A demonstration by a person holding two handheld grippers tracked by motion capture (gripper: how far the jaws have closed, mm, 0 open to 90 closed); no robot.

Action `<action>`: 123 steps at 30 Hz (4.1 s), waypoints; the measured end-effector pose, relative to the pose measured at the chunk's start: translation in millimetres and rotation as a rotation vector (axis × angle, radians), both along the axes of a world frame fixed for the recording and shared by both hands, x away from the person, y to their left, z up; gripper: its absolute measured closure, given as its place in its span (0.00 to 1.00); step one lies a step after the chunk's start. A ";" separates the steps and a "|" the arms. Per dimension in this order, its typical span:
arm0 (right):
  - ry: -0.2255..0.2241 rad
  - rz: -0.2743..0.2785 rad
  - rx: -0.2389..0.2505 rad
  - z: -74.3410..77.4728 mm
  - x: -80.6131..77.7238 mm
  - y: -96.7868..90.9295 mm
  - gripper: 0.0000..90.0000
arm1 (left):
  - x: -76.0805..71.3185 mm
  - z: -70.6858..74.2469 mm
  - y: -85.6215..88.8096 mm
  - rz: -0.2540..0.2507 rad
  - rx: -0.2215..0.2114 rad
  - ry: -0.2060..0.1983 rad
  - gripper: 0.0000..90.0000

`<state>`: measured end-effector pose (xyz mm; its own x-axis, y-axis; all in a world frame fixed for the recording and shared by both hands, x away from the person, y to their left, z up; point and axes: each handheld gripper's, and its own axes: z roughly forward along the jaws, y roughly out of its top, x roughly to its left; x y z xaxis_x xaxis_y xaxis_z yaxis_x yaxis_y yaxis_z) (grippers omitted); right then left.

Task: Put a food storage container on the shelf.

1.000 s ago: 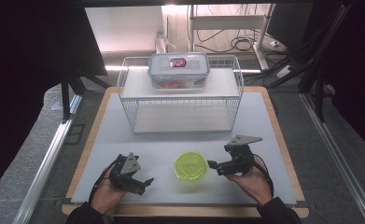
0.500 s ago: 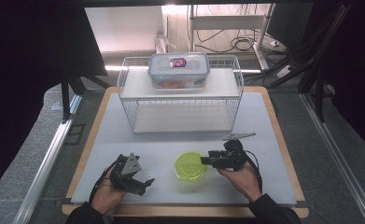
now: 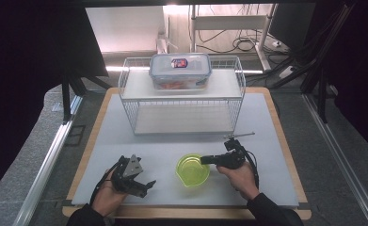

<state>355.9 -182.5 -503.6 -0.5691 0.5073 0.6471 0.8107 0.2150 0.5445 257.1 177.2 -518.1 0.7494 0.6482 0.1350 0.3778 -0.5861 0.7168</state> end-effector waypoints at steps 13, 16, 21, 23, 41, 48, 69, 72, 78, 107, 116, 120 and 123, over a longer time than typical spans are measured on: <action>0.036 -0.015 0.063 9.7 0.1 -7.4 0.91 | -0.2 1.2 0.8 0.005 -0.005 -0.011 0.05; 0.032 -0.018 0.095 14.4 0.5 -9.9 0.91 | -0.2 1.8 1.7 0.006 -0.014 -0.011 0.05; 0.016 -0.027 0.128 23.8 2.4 -13.1 0.91 | -0.1 1.8 1.7 0.006 -0.014 -0.011 0.05; 0.013 -0.028 0.134 25.7 3.0 -13.6 0.91 | -0.1 1.8 1.7 0.007 -0.013 -0.012 0.05; -0.056 -0.047 0.167 81.7 22.2 -15.8 0.91 | 0.0 2.8 2.7 0.009 -0.038 -0.008 0.04; -0.091 -0.052 0.172 100.6 28.6 -13.5 0.91 | 0.3 3.1 3.3 0.008 -0.044 -0.005 0.04; -0.139 -0.064 0.221 156.8 49.3 -2.4 0.91 | 0.6 3.4 4.1 0.013 -0.070 -0.002 0.04; -0.155 -0.066 0.223 167.1 52.9 0.0 0.91 | 0.7 3.5 4.3 0.012 -0.069 -0.001 0.04; -0.186 -0.091 0.219 184.9 61.2 4.6 0.91 | 0.3 3.0 3.8 0.010 -0.062 -0.001 0.04; -0.240 -0.201 0.219 247.4 116.7 29.3 0.91 | -0.4 3.3 3.6 0.005 -0.051 -0.009 0.05; -0.250 -0.266 0.205 258.6 133.9 41.0 0.91 | -0.5 3.2 4.0 0.001 -0.051 -0.009 0.05; -0.254 -0.303 0.189 264.1 143.2 51.1 0.91 | -0.5 2.9 3.7 -0.002 -0.052 -0.008 0.05; -0.258 -0.331 0.171 264.6 149.4 57.8 0.91 | -0.7 2.8 3.3 -0.005 -0.053 -0.008 0.05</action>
